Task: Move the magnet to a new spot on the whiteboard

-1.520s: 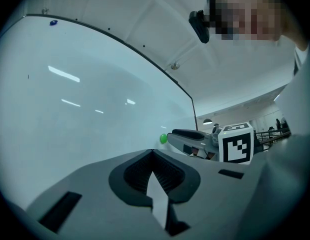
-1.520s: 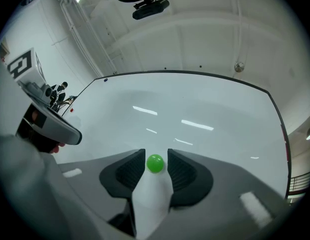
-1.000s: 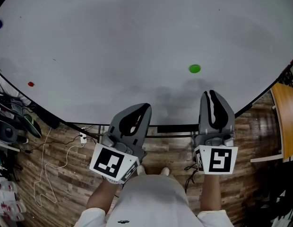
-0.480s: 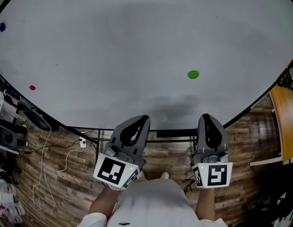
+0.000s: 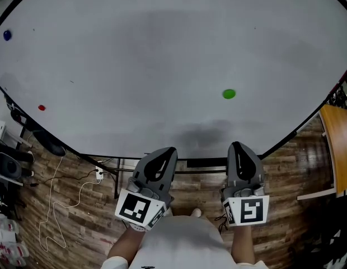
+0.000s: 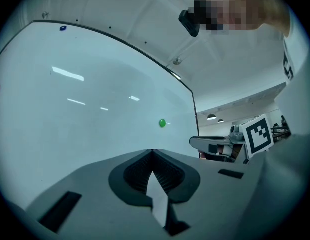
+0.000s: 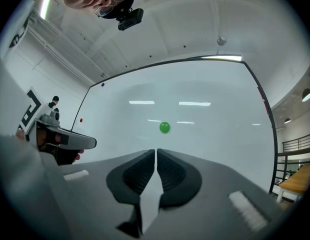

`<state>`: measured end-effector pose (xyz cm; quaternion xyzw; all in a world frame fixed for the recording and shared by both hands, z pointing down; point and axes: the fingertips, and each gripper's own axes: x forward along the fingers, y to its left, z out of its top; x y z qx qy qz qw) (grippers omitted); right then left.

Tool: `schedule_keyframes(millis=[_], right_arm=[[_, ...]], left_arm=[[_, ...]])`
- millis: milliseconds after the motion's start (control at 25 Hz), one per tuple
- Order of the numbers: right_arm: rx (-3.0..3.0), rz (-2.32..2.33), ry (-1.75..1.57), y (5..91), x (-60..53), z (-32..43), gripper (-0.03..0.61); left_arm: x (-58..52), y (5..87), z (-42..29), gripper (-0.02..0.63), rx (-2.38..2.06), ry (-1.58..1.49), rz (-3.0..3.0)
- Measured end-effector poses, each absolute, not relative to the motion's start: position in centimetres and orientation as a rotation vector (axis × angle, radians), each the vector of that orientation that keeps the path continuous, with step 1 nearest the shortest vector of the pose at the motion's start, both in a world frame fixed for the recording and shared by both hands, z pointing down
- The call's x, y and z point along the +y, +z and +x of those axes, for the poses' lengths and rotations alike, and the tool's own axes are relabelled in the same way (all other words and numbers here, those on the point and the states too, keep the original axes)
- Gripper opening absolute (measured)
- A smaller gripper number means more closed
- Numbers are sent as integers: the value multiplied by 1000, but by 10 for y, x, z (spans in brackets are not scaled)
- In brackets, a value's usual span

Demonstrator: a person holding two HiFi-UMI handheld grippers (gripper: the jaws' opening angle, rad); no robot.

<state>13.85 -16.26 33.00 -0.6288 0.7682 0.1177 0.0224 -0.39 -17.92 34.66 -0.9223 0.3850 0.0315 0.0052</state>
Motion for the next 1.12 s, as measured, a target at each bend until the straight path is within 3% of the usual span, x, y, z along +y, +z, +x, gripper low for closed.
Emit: schedule_keyframes(millis=[1120], right_arm=[[2391,-1933,385,324,-163,138,6]], left_arm=[[-177,349,4,2,1191,99,-2903]])
